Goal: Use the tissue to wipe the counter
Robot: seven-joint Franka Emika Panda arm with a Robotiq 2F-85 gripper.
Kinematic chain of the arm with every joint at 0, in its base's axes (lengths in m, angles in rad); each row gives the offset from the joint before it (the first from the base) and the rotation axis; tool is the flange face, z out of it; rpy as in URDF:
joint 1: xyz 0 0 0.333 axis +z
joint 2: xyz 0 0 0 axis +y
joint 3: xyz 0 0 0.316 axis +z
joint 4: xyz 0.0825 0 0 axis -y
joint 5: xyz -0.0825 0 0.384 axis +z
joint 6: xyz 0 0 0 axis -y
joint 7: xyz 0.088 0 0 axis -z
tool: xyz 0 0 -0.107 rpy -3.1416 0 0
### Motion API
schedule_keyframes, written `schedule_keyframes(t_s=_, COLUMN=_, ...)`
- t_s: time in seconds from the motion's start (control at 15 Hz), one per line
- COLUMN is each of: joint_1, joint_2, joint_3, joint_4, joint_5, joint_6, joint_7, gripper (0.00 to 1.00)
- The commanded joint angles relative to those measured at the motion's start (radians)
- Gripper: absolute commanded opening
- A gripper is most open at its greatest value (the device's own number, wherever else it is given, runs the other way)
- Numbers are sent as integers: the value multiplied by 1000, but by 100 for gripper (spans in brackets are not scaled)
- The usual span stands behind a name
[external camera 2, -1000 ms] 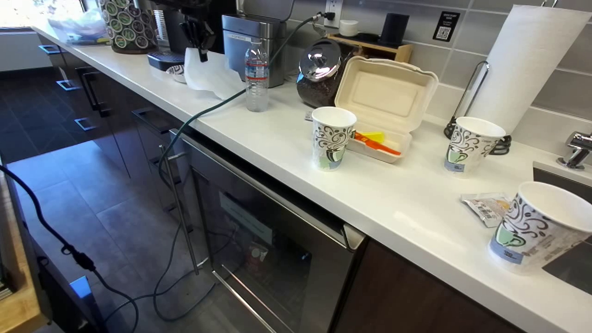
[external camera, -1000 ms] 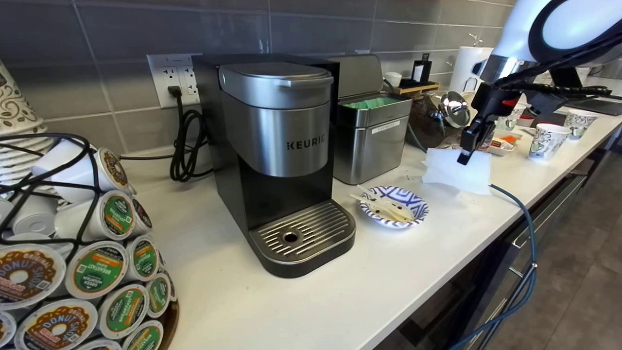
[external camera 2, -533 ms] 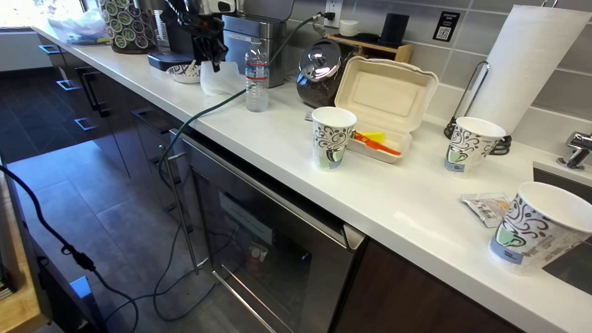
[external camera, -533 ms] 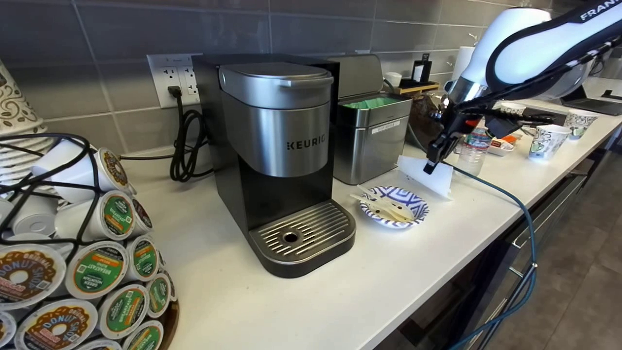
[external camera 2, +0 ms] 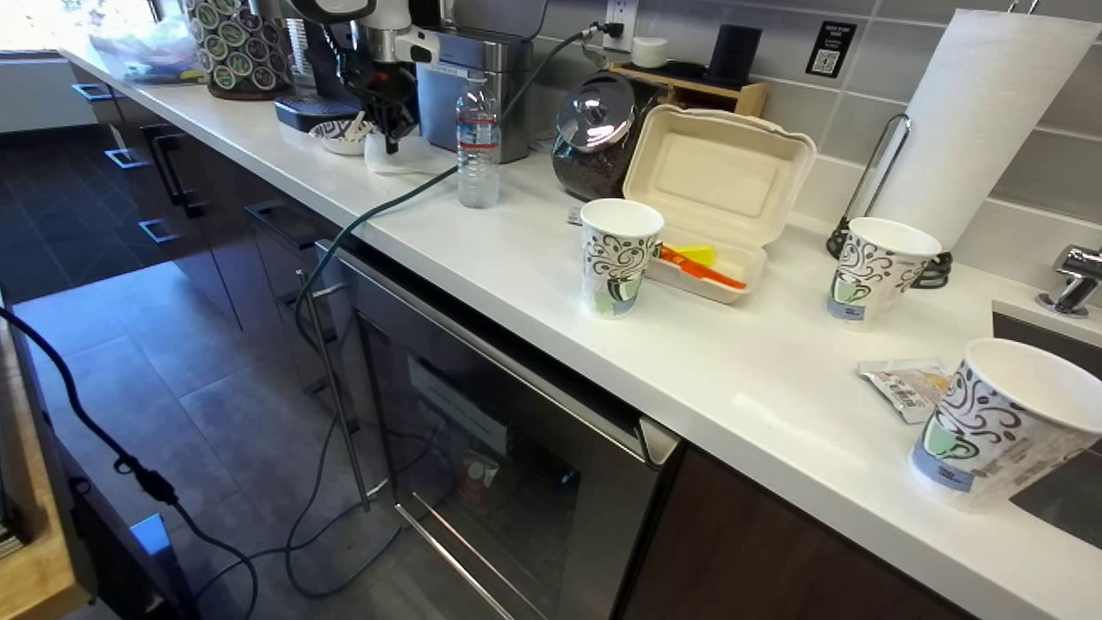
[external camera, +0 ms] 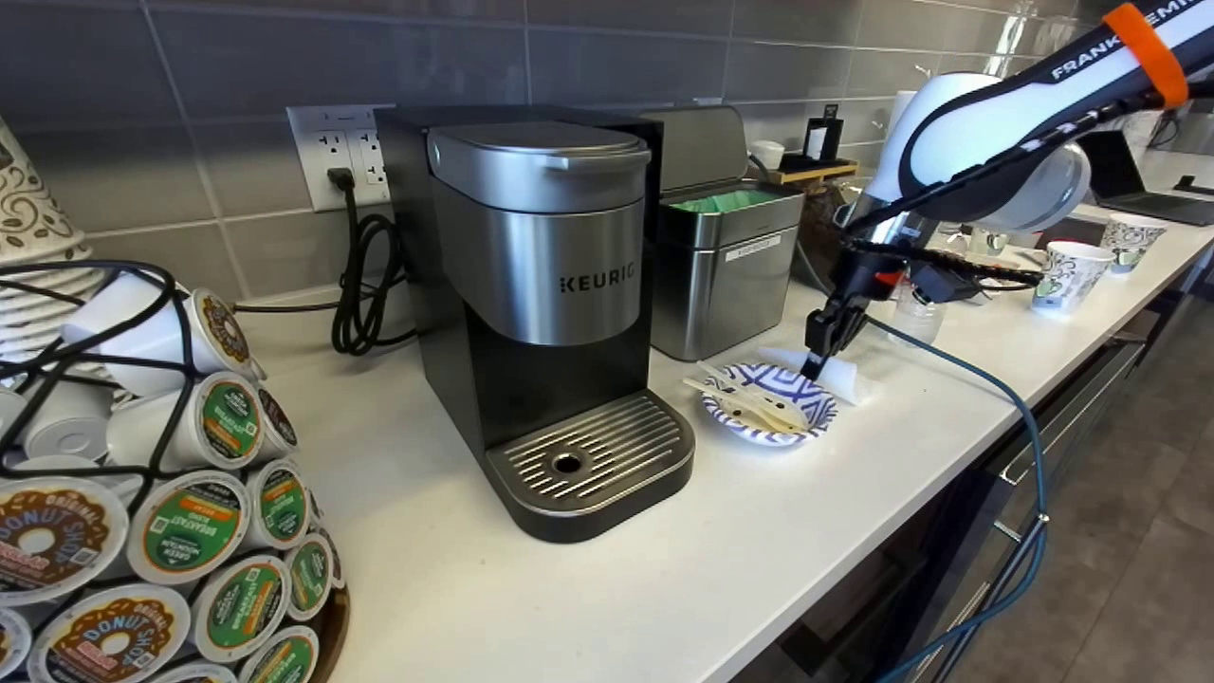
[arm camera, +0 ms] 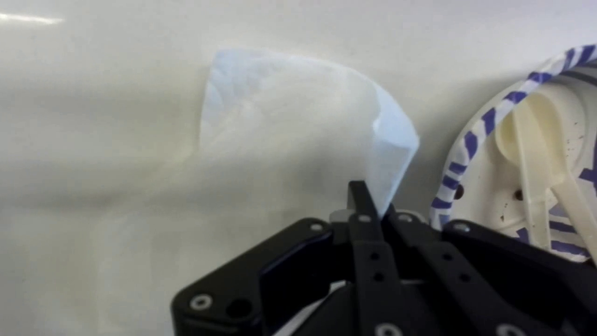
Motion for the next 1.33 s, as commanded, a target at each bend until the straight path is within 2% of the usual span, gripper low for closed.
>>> schedule_keyframes(t_s=0.0, joint_1=-22, joint_2=33, joint_3=43, joint_4=36, joint_5=46, joint_6=-56, joint_7=-46, gripper=0)
schedule_keyframes(t_s=0.13, joint_1=-32, joint_2=36, joint_3=65, joint_4=31, joint_5=74, joint_6=-46, joint_7=-74, gripper=0)
schedule_keyframes(t_s=0.47, joint_1=28, joint_2=45, joint_3=-16, joint_4=31, joint_5=-33, joint_6=-61, joint_7=69, gripper=0)
schedule_keyframes(t_s=1.27, joint_1=26, joint_2=60, joint_3=-123, joint_4=56, joint_5=-109, joint_6=-48, joint_7=253, gripper=0)
